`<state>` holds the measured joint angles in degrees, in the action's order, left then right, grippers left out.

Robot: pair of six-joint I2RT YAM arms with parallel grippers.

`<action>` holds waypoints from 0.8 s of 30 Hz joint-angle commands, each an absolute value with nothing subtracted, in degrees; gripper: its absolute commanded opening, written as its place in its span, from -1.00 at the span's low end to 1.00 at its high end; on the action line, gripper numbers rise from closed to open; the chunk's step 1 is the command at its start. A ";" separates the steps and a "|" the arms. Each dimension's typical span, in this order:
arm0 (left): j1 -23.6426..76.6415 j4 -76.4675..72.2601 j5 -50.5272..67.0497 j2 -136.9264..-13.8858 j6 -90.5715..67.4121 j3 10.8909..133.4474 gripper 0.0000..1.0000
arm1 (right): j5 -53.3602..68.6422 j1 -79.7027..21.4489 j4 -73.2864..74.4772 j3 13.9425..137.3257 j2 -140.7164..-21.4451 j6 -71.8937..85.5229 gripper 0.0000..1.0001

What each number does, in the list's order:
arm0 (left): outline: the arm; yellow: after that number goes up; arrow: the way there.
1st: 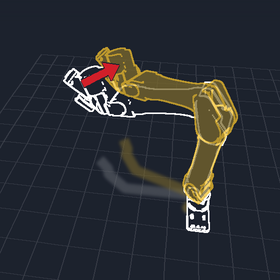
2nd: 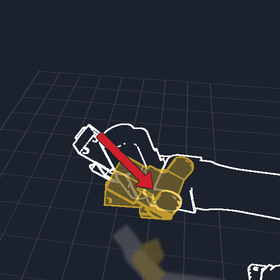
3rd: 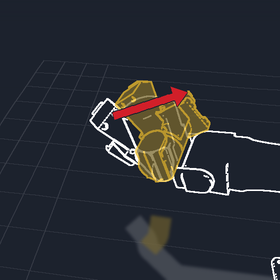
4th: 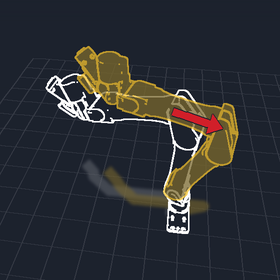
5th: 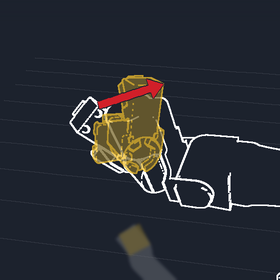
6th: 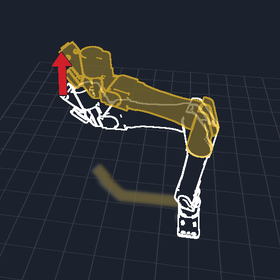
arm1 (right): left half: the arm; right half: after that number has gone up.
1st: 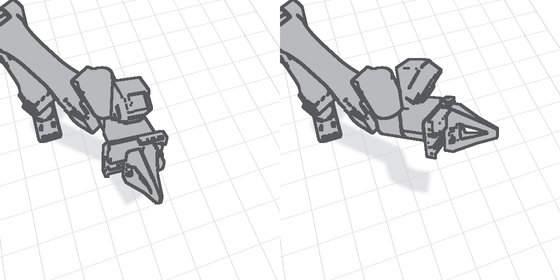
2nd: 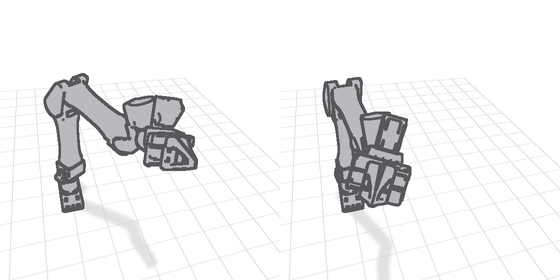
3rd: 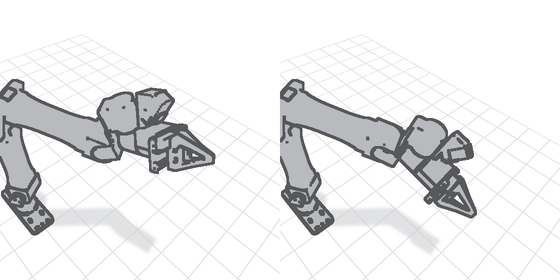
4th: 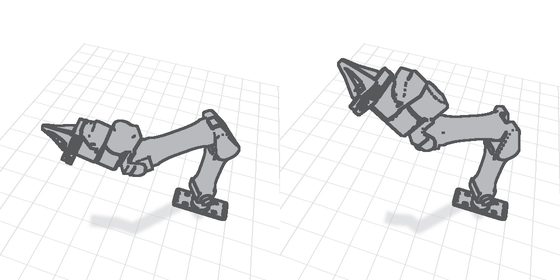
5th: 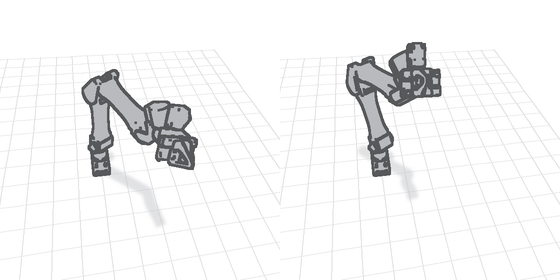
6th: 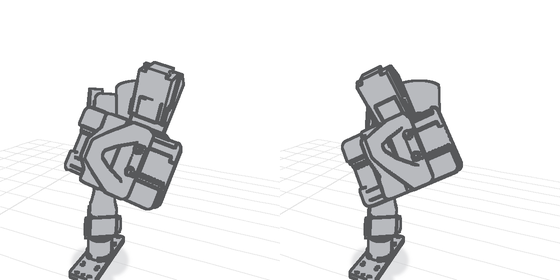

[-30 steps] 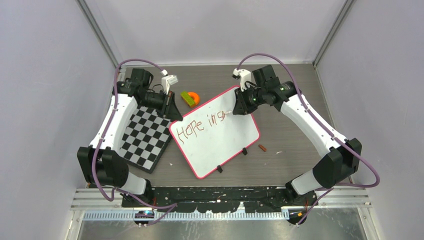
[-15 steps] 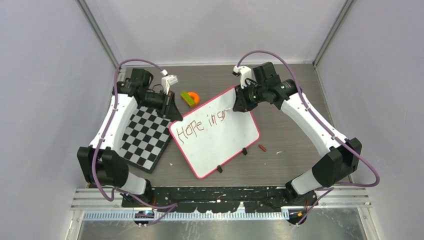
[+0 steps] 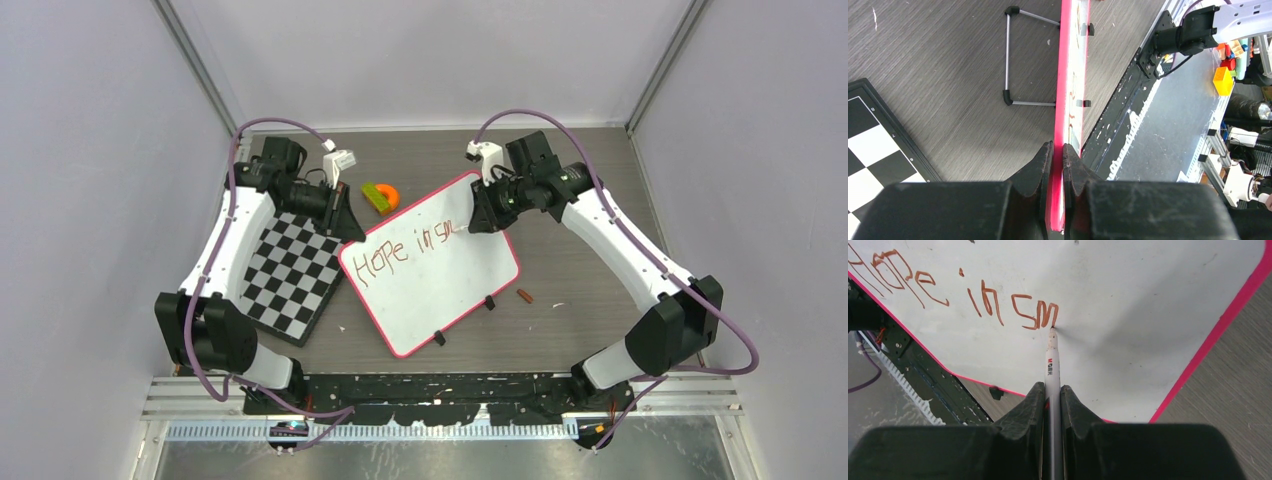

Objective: Write a sentence on the whiteboard

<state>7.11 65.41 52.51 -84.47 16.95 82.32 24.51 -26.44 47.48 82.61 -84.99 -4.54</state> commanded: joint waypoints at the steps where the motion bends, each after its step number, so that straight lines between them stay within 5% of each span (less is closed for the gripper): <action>1: 7.73 66.48 52.05 -85.71 17.74 83.79 -1.00 | 27.66 -26.74 50.14 83.46 -82.71 -6.75 -0.99; 24: 8.16 68.44 50.88 -89.17 20.69 89.06 -1.00 | 29.20 -21.33 48.97 88.74 -84.49 -6.28 -1.00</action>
<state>7.42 69.76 52.47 -89.67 19.99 88.49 28.64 -21.04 51.05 87.05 -84.99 -6.00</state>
